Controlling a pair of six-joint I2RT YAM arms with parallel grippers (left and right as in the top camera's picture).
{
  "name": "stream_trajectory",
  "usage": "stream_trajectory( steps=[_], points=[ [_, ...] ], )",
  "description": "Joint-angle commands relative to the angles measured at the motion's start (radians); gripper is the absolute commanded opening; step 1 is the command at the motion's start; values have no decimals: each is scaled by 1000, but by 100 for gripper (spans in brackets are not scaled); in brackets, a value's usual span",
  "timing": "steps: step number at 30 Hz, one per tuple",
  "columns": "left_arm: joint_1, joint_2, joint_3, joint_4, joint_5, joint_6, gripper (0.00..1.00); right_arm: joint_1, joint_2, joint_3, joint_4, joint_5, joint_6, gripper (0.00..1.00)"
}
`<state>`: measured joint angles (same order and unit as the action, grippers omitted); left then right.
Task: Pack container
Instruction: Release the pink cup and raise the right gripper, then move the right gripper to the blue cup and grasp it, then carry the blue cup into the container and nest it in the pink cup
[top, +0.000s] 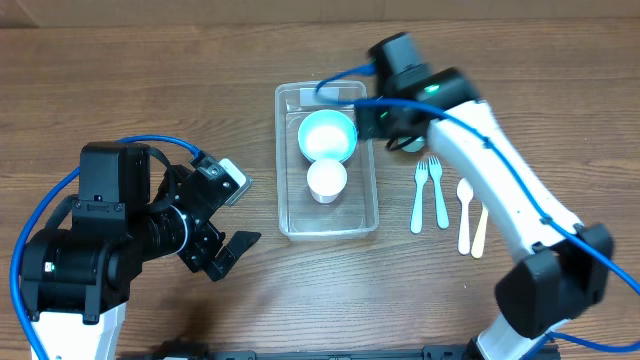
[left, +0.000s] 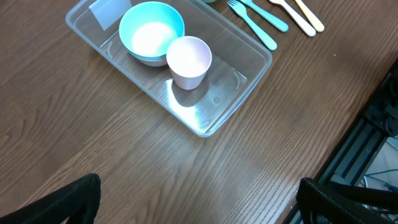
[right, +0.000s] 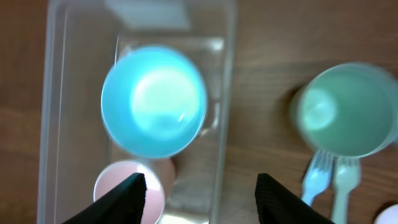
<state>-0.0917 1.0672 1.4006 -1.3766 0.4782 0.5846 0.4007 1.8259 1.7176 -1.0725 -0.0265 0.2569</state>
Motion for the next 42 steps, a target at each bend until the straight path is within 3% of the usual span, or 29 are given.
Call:
stream_trajectory(
  steps=[1, 3, 11, 20, 37, 40, 42],
  points=[
    [1, 0, 10, -1, 8, 22, 100, -163, -74, 45, 40, 11, 2, 61],
    [1, 0, 10, -1, 8, 22, 100, -310, -55, 43, 75, 27, 2, 60],
    [1, 0, 10, -1, 8, 22, 100, -518, 74, 42, 125, 47, 2, 60],
    [1, 0, 10, -1, 8, 22, 100, -506, 240, 42, 98, -31, -22, 55],
    [1, 0, 10, -1, 8, 22, 100, -505, 259, -96, 128, -65, -29, 52],
    [1, 0, 10, -1, 8, 22, 100, -505, 278, -96, 142, -66, -29, 48],
    [1, 0, 10, -1, 8, 22, 100, -505, 283, -96, 148, -66, -29, 39]
  ],
)
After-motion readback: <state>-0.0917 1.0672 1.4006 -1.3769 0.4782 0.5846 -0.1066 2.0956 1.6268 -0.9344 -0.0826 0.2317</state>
